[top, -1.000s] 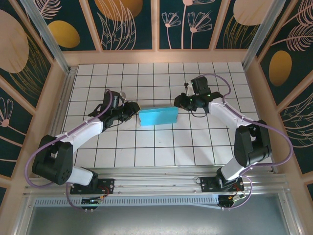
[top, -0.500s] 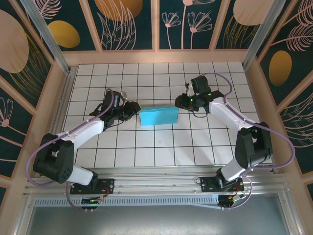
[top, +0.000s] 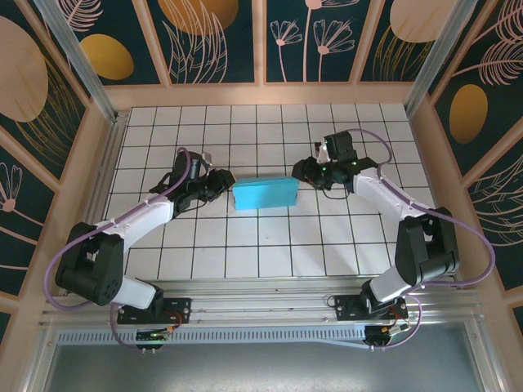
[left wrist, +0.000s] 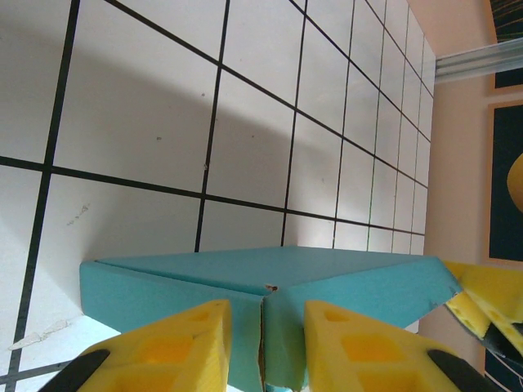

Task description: Fold the paper box

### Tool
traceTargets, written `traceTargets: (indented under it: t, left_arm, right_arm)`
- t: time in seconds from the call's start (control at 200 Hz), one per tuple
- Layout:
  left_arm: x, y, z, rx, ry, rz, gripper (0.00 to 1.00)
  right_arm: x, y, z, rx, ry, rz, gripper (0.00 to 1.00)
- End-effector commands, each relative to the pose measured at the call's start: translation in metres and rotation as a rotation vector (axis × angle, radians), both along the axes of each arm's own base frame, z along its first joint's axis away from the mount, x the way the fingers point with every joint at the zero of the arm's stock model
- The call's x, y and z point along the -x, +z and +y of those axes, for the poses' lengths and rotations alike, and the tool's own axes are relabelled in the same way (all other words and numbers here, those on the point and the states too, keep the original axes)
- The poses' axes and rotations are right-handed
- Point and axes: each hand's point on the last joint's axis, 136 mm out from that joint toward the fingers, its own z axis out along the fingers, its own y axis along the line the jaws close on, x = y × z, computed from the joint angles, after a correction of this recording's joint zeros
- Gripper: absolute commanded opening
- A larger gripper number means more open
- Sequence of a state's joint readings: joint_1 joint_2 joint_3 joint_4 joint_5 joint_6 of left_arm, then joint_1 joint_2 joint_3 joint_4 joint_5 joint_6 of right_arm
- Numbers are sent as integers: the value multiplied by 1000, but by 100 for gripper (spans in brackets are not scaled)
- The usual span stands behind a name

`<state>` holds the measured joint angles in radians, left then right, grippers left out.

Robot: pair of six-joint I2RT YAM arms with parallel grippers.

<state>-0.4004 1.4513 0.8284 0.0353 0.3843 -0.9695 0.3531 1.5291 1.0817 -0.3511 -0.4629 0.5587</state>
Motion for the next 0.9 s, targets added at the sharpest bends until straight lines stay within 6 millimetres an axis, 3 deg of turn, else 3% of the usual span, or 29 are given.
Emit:
traceTargets:
  t: [0.0,0.18,0.39,0.45,0.581,0.706,0.781,0.896]
  left_arm:
    - [22,-44,10,-92,-8,136,28]
    - [28,-48,7,-75,-10,140,28]
    - [41,-70,14,-128,-16,170,27]
    - [42,-72,17,-149,-11,166,24]
    - [33,-58,17,-156,-11,120,24]
    - [23,-37,10,-133,-22,65,42]
    - [20,-30,6,-118,-37,43,43]
    - [28,-38,0,-87,-75,72,40]
  right_arm:
    - [0,-5,5,-48,-8,24,38]
    - [11,-25,-2,-59,-58,41,21]
    - [31,-72,-17,25,-82,108,20]
    - [30,-67,-18,28,-78,91,22]
    - [16,-32,-13,5,-69,12,28]
    - [3,-2,-9,-10,-55,-57,32]
    - [0,-2,-9,-3,-46,-70,32]
    - [9,-23,-8,21,-23,-23,26]
